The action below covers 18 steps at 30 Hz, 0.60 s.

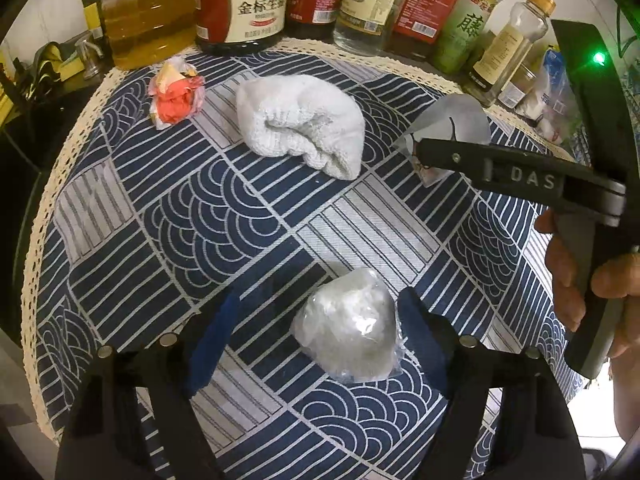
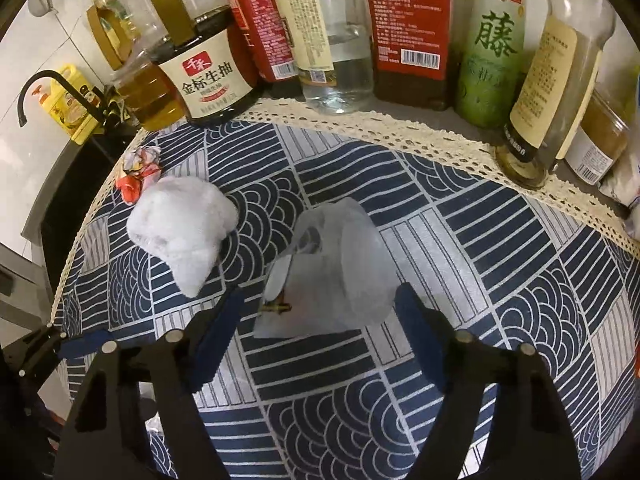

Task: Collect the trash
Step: 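Grasp the crumpled clear plastic bag with the left tool while the right tool grasps the clear plastic cup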

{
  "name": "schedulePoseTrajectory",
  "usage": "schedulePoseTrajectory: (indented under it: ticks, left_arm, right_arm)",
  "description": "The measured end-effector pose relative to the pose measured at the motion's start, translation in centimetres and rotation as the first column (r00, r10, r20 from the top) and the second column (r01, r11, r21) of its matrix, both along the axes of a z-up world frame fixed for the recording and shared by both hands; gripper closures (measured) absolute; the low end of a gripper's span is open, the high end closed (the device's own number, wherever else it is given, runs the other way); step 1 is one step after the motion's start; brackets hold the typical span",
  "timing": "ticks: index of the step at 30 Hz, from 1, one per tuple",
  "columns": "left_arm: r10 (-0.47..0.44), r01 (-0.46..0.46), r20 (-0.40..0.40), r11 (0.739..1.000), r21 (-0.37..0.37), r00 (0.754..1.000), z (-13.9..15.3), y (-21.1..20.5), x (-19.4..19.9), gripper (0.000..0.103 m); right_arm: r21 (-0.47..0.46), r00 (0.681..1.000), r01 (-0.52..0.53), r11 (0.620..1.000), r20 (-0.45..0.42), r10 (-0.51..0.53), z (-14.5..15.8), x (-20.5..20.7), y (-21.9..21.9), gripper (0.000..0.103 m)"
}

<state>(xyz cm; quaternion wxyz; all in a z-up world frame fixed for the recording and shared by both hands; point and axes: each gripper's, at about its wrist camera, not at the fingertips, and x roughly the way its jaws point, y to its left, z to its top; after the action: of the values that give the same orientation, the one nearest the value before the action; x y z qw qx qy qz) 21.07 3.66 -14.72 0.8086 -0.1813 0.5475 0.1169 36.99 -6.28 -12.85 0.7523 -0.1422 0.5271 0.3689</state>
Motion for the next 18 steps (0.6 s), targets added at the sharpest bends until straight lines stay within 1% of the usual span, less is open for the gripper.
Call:
schedulePoseTrajectory:
  ticks: [1, 2, 4, 6, 8, 10, 18]
  left_arm:
    - [-0.002, 0.002, 0.003, 1.000, -0.002, 1.000, 0.01, -0.06, 0.05, 0.031]
    - [-0.004, 0.004, 0.004, 1.000, -0.003, 1.000, 0.00, -0.11, 0.15, 0.035]
    - [-0.006, 0.006, 0.008, 1.000, -0.002, 1.000, -0.01, -0.21, 0.36, 0.039]
    - [-0.012, 0.012, 0.003, 1.000, -0.005, 1.000, -0.15, -0.36, 0.46, 0.048]
    - [-0.021, 0.021, -0.001, 1.000, -0.006, 1.000, -0.34, -0.56, 0.59, 0.053]
    - [-0.024, 0.024, 0.004, 1.000, 0.001, 1.000, -0.33, -0.67, 0.57, 0.053]
    - [-0.017, 0.017, 0.018, 1.000, -0.015, 1.000, -0.09, -0.54, 0.24, 0.053]
  right_arm:
    - [-0.004, 1.000, 0.002, 1.000, -0.001, -0.002, -0.09, 0.09, 0.04, 0.027]
    - [-0.012, 1.000, -0.003, 1.000, -0.006, 0.003, -0.29, 0.23, 0.15, 0.031]
    - [-0.018, 1.000, -0.011, 1.000, 0.000, 0.011, -0.47, 0.27, 0.43, 0.032]
    - [-0.025, 1.000, -0.016, 1.000, 0.006, 0.016, -0.50, 0.27, 0.51, 0.032]
    - [-0.021, 1.000, -0.020, 1.000, 0.005, 0.020, -0.48, 0.23, 0.53, 0.033]
    - [-0.020, 1.000, -0.027, 0.999, 0.013, 0.027, -0.47, 0.04, 0.54, 0.033]
    - [0.001, 0.999, -0.031, 1.000, 0.010, 0.031, 0.04, -0.49, 0.32, 0.035]
